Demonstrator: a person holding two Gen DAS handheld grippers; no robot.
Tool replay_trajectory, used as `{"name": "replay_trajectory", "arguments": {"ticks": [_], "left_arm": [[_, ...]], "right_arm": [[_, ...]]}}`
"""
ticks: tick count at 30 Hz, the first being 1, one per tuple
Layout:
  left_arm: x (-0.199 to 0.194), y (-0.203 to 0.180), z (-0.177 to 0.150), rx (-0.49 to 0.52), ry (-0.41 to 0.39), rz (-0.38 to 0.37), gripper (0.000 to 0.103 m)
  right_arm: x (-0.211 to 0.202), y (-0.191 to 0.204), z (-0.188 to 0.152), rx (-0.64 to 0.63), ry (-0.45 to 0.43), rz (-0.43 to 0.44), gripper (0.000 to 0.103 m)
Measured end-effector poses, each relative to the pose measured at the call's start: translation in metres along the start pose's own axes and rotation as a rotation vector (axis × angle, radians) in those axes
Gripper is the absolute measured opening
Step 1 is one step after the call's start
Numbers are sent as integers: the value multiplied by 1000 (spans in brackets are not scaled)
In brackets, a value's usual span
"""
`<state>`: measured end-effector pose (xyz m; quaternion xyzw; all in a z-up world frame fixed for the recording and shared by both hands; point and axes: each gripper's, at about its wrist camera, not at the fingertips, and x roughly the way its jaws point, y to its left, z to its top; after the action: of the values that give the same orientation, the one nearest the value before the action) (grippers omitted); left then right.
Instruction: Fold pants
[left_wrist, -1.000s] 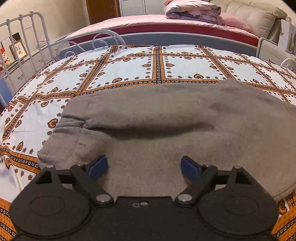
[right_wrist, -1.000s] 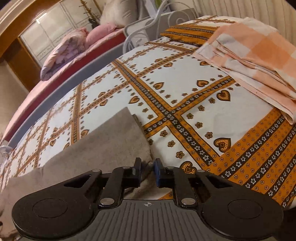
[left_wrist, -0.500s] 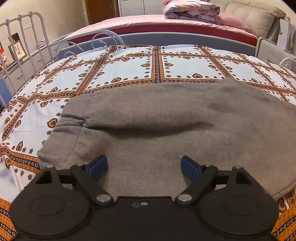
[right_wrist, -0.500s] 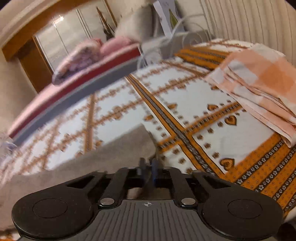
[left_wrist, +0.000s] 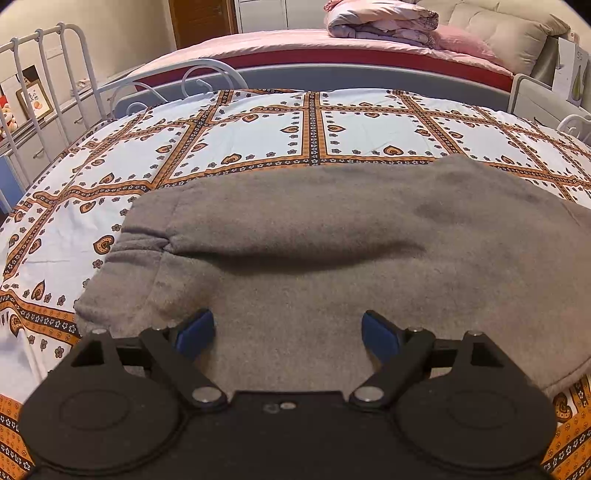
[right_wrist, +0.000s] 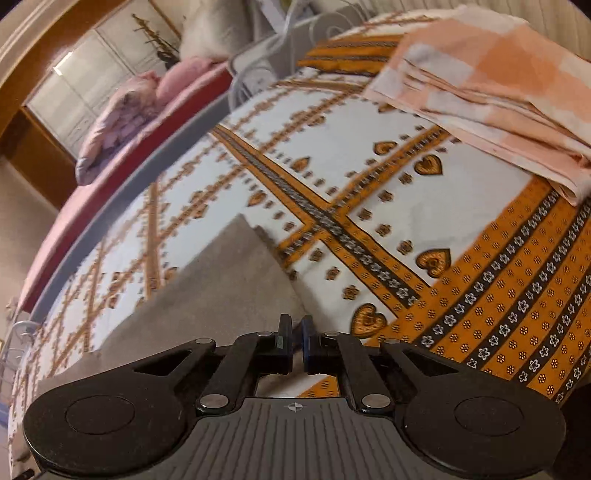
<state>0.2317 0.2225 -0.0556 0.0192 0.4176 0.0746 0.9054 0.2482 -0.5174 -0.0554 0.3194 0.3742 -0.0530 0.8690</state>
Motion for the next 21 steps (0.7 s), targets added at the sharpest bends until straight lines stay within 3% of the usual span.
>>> {"name": "replay_trajectory", "arguments": {"ticks": [4,5,6,8,13,21], "left_arm": [[0,1,-1,3,-2,-5,81],[0,1,-1,3,-2,-6,81],[0,1,-1,5,-3,-7,81],[0,1,-2,6,-3,-9,81],[1,-1,-1,7,0,-8,83],[2,0,-1,11,-1,-13,84]], "right_arm": [[0,-5,2,49,0,12,9],[-1,-5,1,58,-5,6,14],[-3,-6,1,69,-8,5,31],[-6,-8,1,80,-17,21,42],[-16,-4,1,69,-54,48,42],[-9,-5,-1,153,-2,148,42]]}}
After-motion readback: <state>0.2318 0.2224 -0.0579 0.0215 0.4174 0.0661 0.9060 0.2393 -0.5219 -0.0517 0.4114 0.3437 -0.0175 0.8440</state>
